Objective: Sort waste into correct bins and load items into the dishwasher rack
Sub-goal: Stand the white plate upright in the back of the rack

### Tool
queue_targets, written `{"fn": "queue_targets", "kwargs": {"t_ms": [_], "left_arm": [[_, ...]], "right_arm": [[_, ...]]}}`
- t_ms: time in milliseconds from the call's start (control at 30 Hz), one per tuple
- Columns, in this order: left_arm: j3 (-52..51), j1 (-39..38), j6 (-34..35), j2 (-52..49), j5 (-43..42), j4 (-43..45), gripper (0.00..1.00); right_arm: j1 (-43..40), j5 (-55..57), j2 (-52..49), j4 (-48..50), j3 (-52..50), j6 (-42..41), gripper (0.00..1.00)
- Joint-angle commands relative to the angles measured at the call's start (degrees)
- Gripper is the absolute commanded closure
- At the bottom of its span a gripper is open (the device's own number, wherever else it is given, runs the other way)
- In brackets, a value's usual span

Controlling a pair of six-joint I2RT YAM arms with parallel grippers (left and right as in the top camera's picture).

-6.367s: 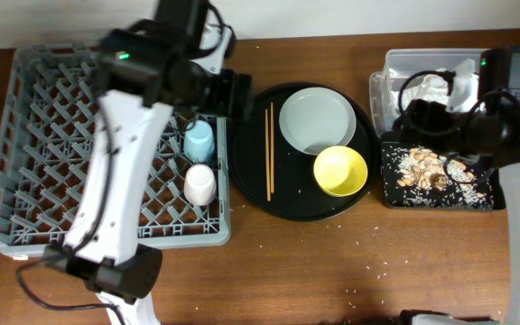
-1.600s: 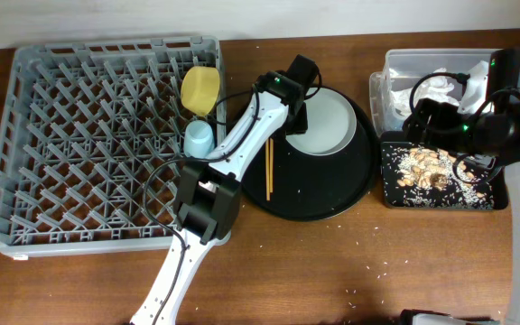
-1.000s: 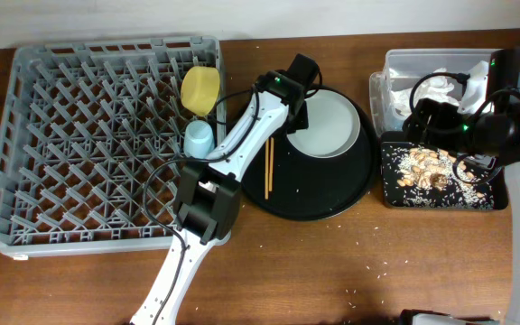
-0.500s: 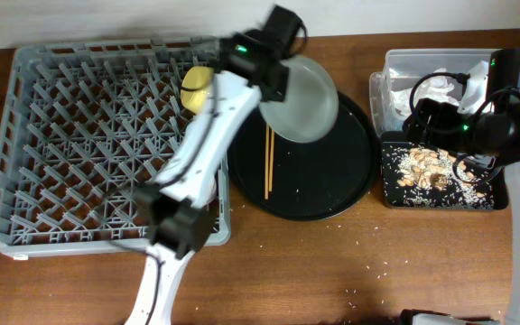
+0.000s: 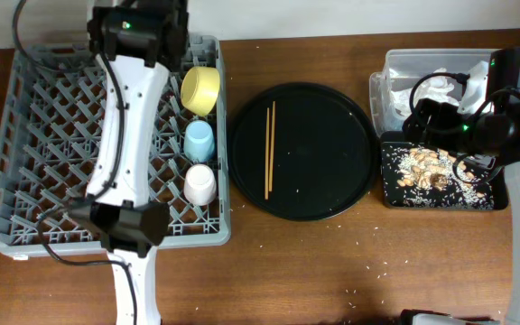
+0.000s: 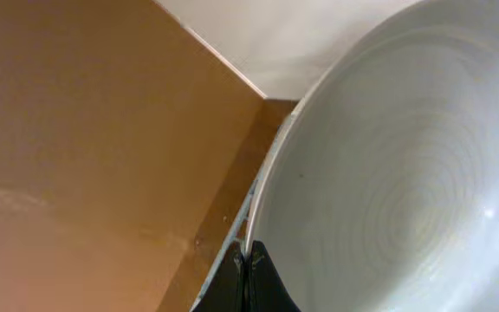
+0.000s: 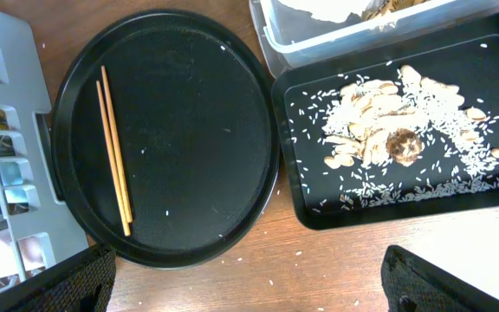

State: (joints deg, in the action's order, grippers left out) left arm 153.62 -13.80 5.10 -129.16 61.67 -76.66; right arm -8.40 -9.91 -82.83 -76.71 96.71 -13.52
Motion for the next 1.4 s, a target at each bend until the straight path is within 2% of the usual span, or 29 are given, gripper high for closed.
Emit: {"fn": "queue_targets", "kwargs": {"t_ms": [0,200,367,733,767,800,833,867,967,1067,1133,1233,1300,1367], "left_arm": [[-0.26,0.55,-0.48,-5.16,2.62,3.32,1.00],[-0.59,0.92,-0.48,-12.74,2.89,5.09,1.00],[-0.63,0.96,-0.46,-15.15,2.32,5.14,1.00],[-1.03,0.96,-0.48,-15.28,-12.07,4.31,0.98],[-1.03,0.96,-0.46,-15.28,-13.09,3.89,0.94],[-1.03,0.96,-0.46,-15.26,-14.38,3.26,0.82],[-1.03,0.96,-0.48,-15.28,-15.37,2.56,0.60],[-1.03,0.96,-0.48,-15.26,-15.41,2.40,0.49],[-0.52,0.96,-0.48,-14.62,-15.43,2.16,0.46],[3.32,-0.09,-0.48,-11.54,-17.00,-1.88,0.45],[7.67,-2.64,-0.48,-6.91,-31.39,-4.50,0.45],[8.48,-6.10,-0.46,-3.23,-54.99,-7.28,0.45],[7.69,-7.89,1.73,-3.82,-63.04,-10.14,0.45],[6.60,-10.03,4.48,-5.11,-64.37,-11.98,0.45]], "right_arm": [[-0.24,0.72,-0.22,-0.09,0.70,-0.24,0.02],[-0.24,0.72,-0.22,-0.09,0.70,-0.24,0.01],[-0.24,0.72,-0.22,-0.09,0.70,-0.24,0.02],[-0.24,0.72,-0.22,-0.09,0.70,-0.24,0.01],[-0.24,0.72,-0.22,-0.09,0.70,-0.24,0.01],[-0.24,0.72,-0.22,-0.09,0.70,-0.24,0.02],[-0.24,0.72,-0.22,-0.09,0.68,-0.24,0.02],[-0.24,0.72,-0.22,-0.09,0.70,-0.24,0.02],[-0.24,0.72,-0.22,-0.09,0.68,-0.24,0.01],[-0.24,0.72,-0.22,-0.09,0.70,-0.24,0.01],[-0.24,0.72,-0.22,-0.09,0.68,-0.24,0.01],[-0.24,0.72,-0.22,-0.09,0.70,-0.24,0.01],[-0.24,0.72,-0.22,-0.09,0.68,-0.24,0.01],[-0.24,0.72,-0.22,-0.09,0.70,-0.24,0.01]]}}
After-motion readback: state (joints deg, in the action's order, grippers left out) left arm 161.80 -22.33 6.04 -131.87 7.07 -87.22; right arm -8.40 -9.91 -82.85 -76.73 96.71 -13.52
